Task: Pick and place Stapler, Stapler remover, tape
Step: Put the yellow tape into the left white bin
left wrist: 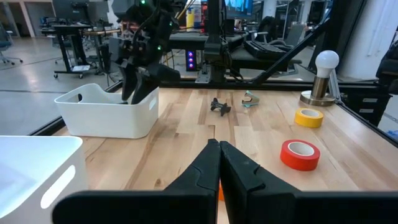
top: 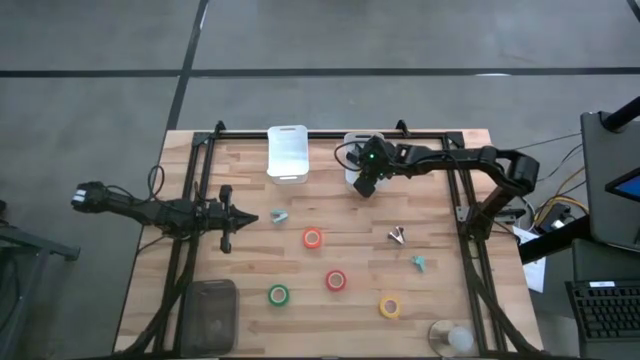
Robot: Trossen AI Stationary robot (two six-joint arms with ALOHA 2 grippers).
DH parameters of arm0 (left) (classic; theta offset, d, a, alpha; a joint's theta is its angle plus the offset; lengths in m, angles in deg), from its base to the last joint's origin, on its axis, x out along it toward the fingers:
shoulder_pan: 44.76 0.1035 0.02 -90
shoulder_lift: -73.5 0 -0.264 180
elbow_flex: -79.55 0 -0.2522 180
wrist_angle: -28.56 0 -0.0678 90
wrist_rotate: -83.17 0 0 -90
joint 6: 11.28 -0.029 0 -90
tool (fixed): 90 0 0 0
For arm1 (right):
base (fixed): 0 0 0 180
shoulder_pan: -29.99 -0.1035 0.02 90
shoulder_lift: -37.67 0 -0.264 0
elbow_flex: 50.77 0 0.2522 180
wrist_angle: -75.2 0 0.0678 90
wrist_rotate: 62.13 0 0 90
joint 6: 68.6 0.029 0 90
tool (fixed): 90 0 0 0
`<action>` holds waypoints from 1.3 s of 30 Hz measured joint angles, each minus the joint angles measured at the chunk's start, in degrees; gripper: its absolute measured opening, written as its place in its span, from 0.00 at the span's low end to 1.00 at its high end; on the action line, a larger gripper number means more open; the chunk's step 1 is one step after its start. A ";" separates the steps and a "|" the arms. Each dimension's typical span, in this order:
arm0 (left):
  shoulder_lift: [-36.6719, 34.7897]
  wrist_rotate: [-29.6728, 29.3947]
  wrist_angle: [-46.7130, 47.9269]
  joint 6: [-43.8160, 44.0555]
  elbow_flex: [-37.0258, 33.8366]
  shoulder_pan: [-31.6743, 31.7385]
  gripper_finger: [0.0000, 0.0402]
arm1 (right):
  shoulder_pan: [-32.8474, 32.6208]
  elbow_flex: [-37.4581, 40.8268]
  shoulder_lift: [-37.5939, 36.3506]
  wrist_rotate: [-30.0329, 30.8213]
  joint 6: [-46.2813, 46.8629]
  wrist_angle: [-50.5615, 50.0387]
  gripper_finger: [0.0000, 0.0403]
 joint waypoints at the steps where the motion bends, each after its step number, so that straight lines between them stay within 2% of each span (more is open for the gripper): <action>1: 0.00 0.00 0.00 0.00 0.02 0.01 0.03 | -0.08 0.00 -0.32 -0.02 0.00 0.00 0.46; 8: -0.02 0.00 0.00 0.00 0.02 0.01 0.03 | -1.18 -0.70 -3.81 -0.04 -1.08 -0.02 0.47; 13: -0.02 0.00 0.00 0.00 0.01 -0.01 0.03 | -4.78 -0.98 -6.71 -0.52 -1.31 0.66 0.47; 20: -0.02 0.00 0.00 0.00 0.00 0.00 0.03 | -13.79 -0.90 -7.69 -5.88 -2.07 5.56 0.47; 27: -0.02 -0.02 0.00 0.00 0.00 -0.02 0.03 | -22.85 -0.92 -7.61 -6.03 -2.19 11.62 0.47; 32: -0.02 0.00 0.00 0.00 0.00 -0.02 0.03 | -29.15 -0.92 -7.58 -6.08 -5.40 7.82 0.47; 39: -0.02 -0.01 0.00 0.00 0.00 -0.01 0.03 | -35.80 0.37 -7.57 -6.13 -3.33 4.93 0.45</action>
